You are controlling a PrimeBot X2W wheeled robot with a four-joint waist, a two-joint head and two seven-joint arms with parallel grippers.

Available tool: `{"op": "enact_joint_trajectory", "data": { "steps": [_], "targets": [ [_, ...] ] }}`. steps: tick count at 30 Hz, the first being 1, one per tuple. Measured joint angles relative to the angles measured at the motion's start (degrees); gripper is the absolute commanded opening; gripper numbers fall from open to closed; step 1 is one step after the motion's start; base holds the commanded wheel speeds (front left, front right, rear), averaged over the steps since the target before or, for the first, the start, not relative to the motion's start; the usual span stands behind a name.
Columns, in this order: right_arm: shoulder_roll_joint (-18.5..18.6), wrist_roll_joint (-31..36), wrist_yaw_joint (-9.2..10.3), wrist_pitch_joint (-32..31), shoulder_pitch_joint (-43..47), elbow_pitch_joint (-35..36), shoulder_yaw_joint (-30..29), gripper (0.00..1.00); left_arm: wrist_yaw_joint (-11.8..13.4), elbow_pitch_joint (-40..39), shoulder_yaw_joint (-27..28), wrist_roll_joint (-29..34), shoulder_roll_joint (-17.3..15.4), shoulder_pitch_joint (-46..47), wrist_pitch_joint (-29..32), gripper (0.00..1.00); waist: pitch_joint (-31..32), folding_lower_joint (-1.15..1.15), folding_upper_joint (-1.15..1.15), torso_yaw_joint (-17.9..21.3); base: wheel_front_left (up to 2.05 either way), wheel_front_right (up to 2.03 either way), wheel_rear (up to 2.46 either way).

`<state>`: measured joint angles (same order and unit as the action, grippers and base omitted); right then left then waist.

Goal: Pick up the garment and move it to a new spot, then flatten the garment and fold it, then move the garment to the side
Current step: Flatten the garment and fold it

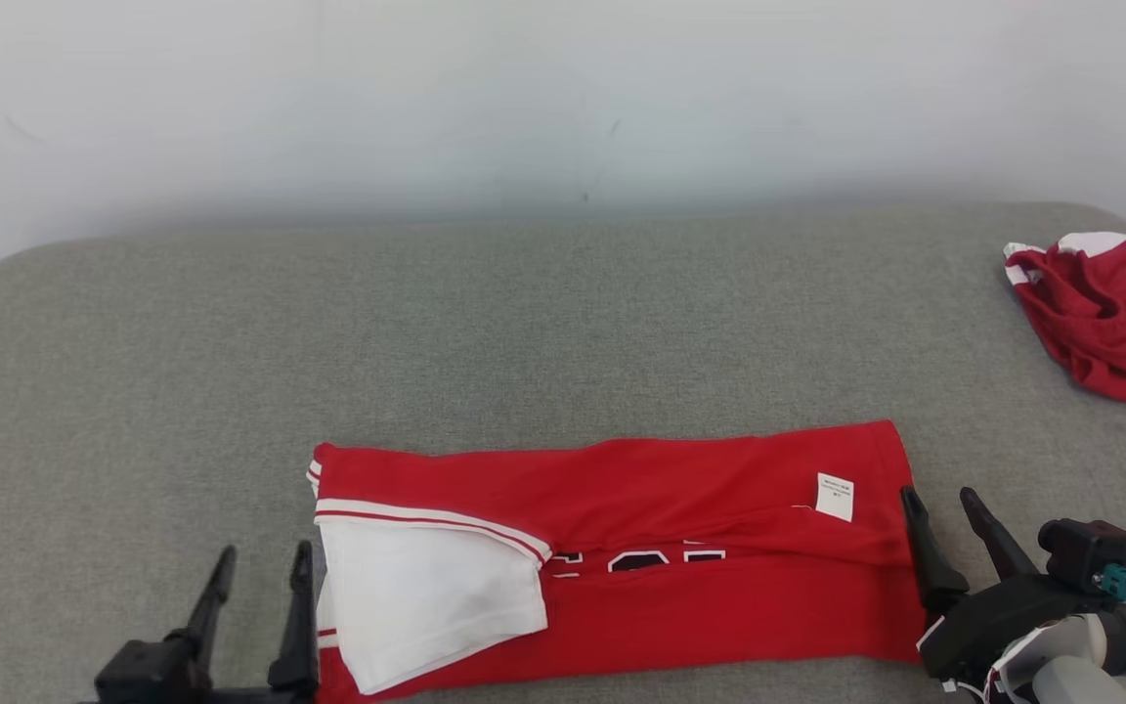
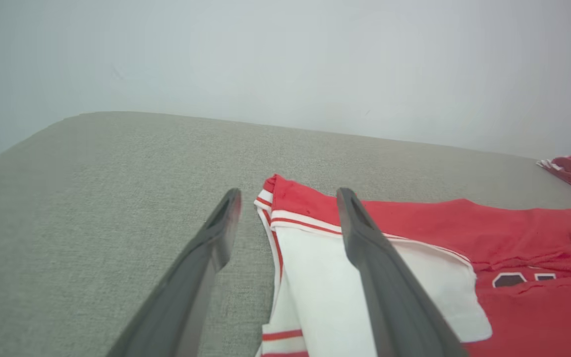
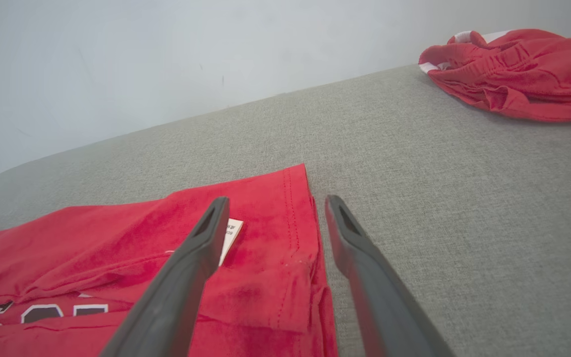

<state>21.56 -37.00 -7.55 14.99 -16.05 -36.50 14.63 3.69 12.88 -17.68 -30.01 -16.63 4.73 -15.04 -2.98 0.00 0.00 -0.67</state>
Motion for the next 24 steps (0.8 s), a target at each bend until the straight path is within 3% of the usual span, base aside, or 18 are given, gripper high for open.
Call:
{"op": "enact_joint_trajectory", "data": {
  "steps": [9, 17, 24],
  "targets": [
    [0.32, 2.29, 0.00, -3.49, -0.41, -3.78, -2.05, 1.00, 1.37, -6.46, 10.22, 9.61, 2.88, -4.61, 0.00, 1.00, 1.22, 0.00, 0.01, -1.53, 0.00, 0.00, 0.00],
    [-0.80, 2.82, 0.00, -5.92, -2.53, -11.37, -2.67, 1.00, 1.27, -8.29, 13.80, 15.80, 3.75, -7.34, 0.00, 1.00, 1.37, 0.00, 0.00, -3.68, 0.00, 0.00, 0.00],
    [-1.89, 2.63, 0.00, -8.09, -4.88, -17.02, -1.41, 1.00, -0.75, -8.28, 14.74, 17.77, 5.00, -8.17, 0.00, 1.00, 1.06, 0.00, 0.01, -4.39, 0.00, 0.00, 0.00]
  ]
}}
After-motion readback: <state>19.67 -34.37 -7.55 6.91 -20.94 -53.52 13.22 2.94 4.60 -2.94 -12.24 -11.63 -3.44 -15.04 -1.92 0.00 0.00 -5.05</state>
